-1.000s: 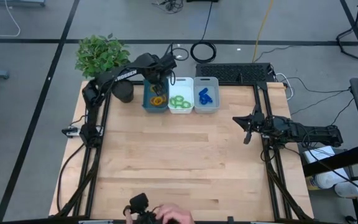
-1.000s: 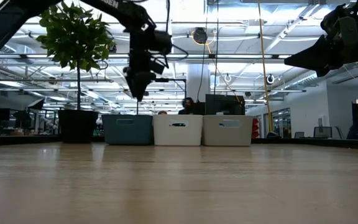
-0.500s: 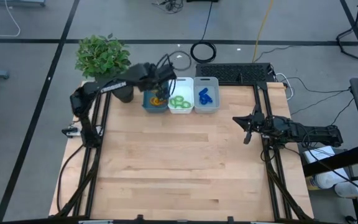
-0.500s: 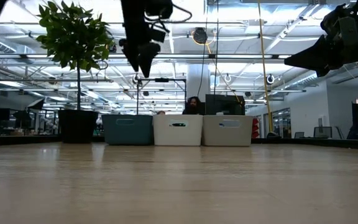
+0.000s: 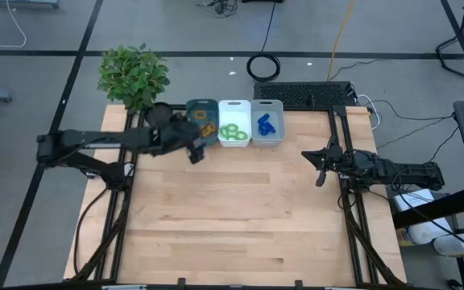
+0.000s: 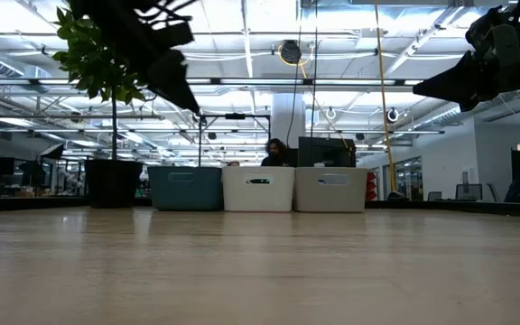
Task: Sort spring keychains
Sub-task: Return to Home Position
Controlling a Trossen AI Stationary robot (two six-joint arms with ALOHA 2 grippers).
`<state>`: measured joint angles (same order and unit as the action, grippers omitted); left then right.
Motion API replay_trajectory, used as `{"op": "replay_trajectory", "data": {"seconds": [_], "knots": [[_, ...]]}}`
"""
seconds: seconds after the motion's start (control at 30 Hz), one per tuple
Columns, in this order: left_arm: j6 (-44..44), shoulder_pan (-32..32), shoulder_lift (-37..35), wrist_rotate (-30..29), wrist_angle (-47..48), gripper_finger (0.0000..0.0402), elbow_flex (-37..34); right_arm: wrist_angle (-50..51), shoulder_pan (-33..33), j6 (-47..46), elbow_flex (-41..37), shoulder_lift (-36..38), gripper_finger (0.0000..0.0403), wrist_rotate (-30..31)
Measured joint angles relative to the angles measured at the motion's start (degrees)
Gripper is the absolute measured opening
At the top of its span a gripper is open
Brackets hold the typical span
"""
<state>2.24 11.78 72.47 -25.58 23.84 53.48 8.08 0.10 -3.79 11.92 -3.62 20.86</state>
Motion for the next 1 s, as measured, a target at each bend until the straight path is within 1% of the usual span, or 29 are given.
{"op": "replay_trajectory", "data": {"seconds": [0.13,0.27,0.5,0.7,0.8,1.0], "knots": [[0.0,-3.2,-7.0,2.8,-8.7,0.0379,-9.4,0.0,0.0,0.0,0.0,0.0,0.0000,0.0],[-1.8,-5.8,-13.8,5.1,-14.2,0.0379,-16.6,0.0,0.0,0.0,0.0,0.0,0.0000,0.0],[-1.3,-8.2,-27.3,6.7,-15.2,0.0379,-27.7,0.0,0.0,0.0,0.0,0.0,0.0000,0.0],[-3.1,-8.3,-39.8,6.7,-15.2,0.0379,-34.3,0.0,0.0,0.0,0.0,0.0,0.0000,0.0],[-3.9,-8.4,-45.6,6.9,-16.8,0.0379,-37.8,0.0,0.0,0.0,0.0,0.0,0.0000,0.0],[0.2,-9.6,-55.6,12.2,-21.8,0.0379,-44.3,0.0,0.0,0.0,0.0,0.0,0.0000,0.0]]}}
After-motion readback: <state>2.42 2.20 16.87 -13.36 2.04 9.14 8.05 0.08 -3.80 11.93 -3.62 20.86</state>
